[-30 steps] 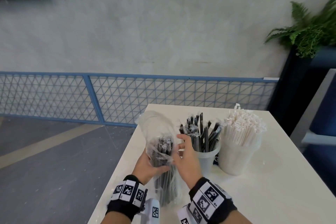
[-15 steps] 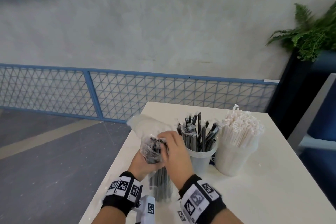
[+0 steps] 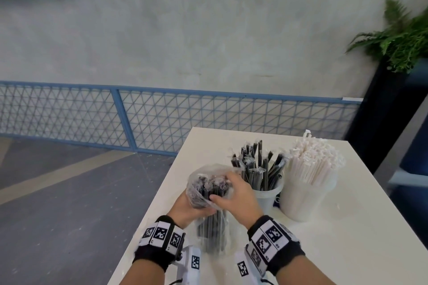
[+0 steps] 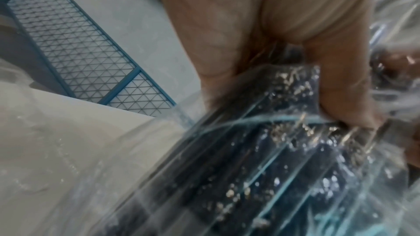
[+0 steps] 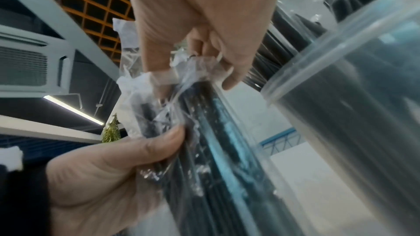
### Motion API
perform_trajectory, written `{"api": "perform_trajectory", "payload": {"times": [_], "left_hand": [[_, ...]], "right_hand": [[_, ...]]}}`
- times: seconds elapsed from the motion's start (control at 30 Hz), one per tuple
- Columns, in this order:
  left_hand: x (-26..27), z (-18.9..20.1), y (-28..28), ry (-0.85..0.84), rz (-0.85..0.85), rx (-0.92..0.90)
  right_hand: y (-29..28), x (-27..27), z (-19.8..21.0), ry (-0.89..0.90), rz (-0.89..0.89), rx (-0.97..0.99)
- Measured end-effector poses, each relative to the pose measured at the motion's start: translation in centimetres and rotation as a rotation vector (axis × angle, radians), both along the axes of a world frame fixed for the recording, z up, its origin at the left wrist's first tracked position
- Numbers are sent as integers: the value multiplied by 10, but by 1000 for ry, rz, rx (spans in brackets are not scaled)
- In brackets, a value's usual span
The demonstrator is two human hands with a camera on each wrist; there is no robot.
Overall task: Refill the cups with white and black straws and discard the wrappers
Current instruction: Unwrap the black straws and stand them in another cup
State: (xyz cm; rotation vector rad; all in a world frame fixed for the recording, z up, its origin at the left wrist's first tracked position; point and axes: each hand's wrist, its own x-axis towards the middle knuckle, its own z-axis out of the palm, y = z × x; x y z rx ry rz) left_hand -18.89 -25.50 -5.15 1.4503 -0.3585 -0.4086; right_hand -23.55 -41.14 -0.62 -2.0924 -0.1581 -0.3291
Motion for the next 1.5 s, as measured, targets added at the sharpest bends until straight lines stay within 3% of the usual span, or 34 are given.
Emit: {"api": "perform_trajectory", "payload": {"times": [0.13,0.3,0.4,0.6,0.8,1.2,1.37,1.5], "left_hand": [[0,-2,-2,-51,46,23],[-1,-3,1,-88,41,44],[0,-1,-1,-98,12,67],[0,0,-4,-54,-17,53],[0,-2,-3,-53,22,72],[3,-6,-9,-67,4,106],[6,-3,-7,-143,57,129],[5,0,-13,-182,58,154]], "right_hand": [[11,-1,-5,-89,4,67],[3,3,-7,153,70,160],[3,4,-16,193,81,262],[6,4,-16,114,-89,402],[5,7,0,61,-73,378],[0,11,43,-115,-163,679],[8,-5,15,-28,-158,485],[16,-13,3,-85,-283,483]]}}
